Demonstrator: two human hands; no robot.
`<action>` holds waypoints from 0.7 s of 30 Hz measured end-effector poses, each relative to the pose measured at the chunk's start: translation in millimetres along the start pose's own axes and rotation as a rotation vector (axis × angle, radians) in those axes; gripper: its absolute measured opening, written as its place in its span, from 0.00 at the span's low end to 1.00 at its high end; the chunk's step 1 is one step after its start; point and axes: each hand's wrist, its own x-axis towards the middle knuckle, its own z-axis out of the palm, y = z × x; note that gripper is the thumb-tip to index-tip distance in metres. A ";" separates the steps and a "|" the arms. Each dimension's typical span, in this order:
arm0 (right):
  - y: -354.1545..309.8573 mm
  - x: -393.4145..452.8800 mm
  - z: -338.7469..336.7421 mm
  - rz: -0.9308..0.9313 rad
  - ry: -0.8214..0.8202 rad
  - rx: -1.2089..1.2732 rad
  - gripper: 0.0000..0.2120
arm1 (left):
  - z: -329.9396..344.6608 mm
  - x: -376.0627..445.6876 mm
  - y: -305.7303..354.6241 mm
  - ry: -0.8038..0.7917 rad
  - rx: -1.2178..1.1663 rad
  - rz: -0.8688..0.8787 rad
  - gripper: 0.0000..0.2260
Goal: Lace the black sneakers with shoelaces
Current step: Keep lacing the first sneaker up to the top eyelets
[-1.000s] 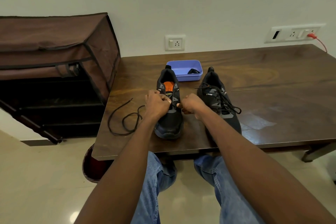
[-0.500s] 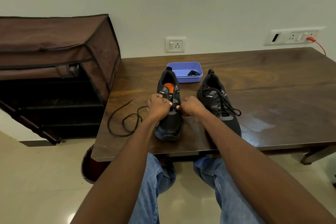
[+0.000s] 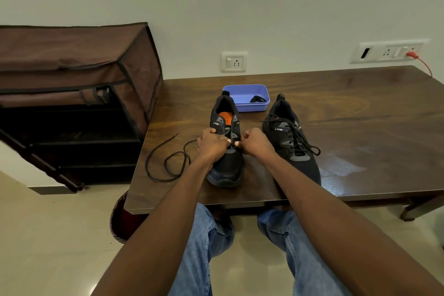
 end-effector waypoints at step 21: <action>-11.0 -19.5 -51.9 -0.050 0.477 -0.169 0.03 | -17.4 0.2 -3.1 0.053 0.247 0.350 0.12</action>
